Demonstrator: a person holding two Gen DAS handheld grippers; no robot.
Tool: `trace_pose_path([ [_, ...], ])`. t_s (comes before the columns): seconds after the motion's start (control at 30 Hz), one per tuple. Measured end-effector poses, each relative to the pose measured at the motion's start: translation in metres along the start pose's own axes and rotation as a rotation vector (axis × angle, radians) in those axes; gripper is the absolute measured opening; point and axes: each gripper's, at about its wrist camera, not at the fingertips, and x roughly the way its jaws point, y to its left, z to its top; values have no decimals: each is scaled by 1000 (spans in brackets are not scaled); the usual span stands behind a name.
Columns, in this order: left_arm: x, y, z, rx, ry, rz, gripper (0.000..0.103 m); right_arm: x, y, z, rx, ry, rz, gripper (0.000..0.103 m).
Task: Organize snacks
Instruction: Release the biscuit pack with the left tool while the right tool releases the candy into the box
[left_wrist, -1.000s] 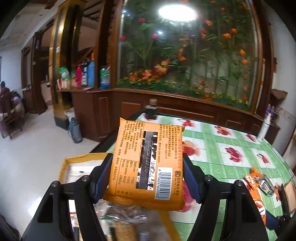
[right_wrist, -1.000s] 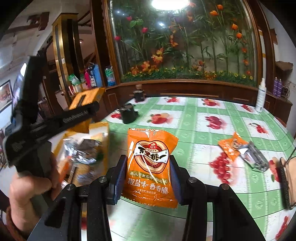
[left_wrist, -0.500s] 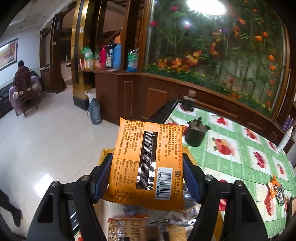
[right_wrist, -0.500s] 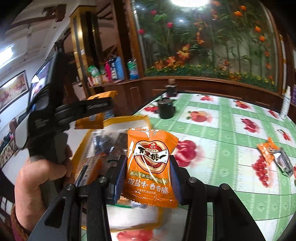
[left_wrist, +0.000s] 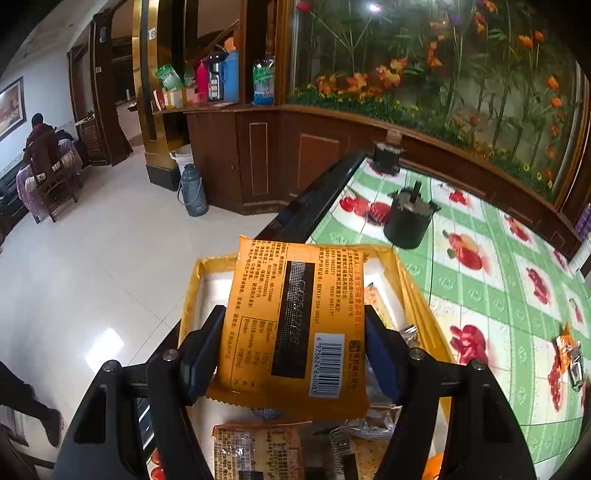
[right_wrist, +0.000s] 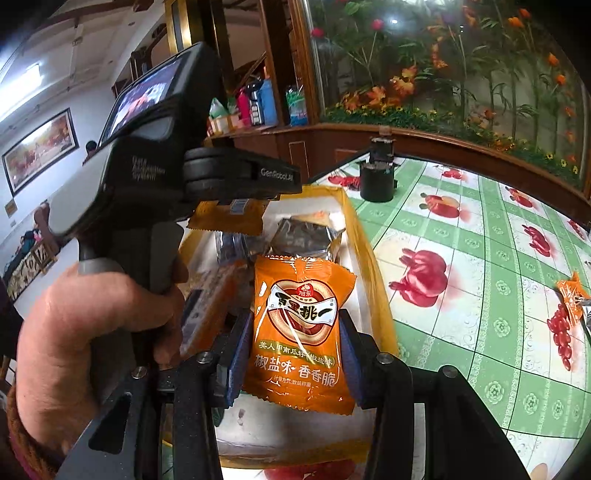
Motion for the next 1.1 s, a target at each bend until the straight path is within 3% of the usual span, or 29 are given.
trace_pose_path([
  [0.43,9,-6,-4,60,46,31,71,13,-8,-7,10,59,-52,49],
  [1.1,15,-10,-7,94,76,27,71,12,-5,-10,-30,55,-61,56],
])
